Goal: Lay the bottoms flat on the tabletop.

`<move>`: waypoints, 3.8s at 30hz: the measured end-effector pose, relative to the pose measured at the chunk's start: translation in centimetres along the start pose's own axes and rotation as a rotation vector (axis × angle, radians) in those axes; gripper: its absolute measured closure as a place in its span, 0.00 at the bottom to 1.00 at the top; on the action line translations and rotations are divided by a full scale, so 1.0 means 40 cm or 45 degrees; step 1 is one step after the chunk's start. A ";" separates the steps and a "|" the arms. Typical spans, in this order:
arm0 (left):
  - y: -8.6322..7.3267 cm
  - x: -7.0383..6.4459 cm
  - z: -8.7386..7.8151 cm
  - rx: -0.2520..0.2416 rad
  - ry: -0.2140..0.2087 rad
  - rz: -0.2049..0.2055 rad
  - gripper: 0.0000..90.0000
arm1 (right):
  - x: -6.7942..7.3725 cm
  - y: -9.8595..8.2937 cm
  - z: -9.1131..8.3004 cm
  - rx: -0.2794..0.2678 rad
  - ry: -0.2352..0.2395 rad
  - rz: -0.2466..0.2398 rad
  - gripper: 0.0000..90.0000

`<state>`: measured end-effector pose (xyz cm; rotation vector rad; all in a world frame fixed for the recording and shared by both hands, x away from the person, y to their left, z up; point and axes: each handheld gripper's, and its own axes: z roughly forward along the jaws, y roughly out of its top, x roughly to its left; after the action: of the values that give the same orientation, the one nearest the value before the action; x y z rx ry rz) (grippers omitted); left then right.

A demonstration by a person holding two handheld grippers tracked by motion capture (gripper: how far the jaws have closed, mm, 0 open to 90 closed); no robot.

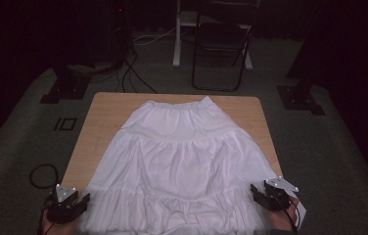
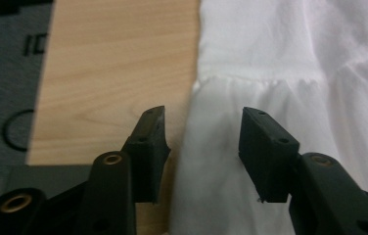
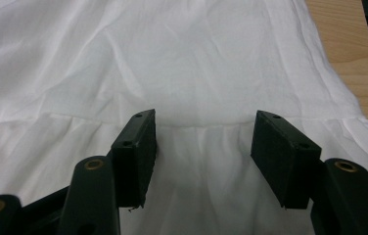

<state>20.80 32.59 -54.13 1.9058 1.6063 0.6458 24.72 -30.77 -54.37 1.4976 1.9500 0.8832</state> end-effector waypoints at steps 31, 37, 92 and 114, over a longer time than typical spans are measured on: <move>0.064 0.097 -0.008 -0.006 0.155 0.058 0.99 | 0.001 -0.006 0.019 0.025 0.007 -0.005 0.47; 0.081 0.163 0.005 0.000 0.253 0.022 0.99 | 0.001 -0.006 0.018 0.024 0.007 -0.009 0.47; 0.083 -0.047 0.107 -0.118 -0.082 0.080 0.56 | -0.170 -0.021 -0.040 0.169 -0.187 0.087 0.95; 0.078 -0.057 0.102 -0.110 -0.145 0.146 0.51 | -0.238 0.006 -0.075 0.032 -0.418 0.149 0.67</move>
<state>25.42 29.50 -54.97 1.9457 1.3855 0.6313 25.05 -40.48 -52.11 1.6668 1.6547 0.6147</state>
